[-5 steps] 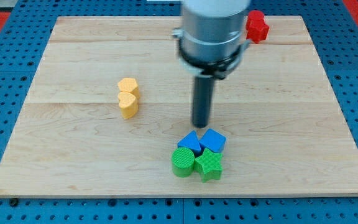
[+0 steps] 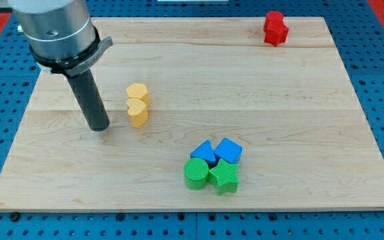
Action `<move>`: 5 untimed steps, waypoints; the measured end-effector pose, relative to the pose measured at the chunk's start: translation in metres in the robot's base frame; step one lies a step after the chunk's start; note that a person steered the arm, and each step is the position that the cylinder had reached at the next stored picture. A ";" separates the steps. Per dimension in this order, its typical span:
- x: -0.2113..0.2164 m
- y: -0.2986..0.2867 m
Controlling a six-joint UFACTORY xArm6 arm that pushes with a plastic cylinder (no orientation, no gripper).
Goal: Move yellow heart along with yellow hexagon towards up
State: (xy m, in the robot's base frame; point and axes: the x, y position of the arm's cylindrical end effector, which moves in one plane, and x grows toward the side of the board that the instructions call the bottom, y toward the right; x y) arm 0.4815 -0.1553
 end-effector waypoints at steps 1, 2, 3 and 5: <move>0.020 0.000; 0.022 0.027; 0.009 0.049; -0.055 0.052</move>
State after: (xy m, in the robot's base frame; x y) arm 0.4268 -0.1035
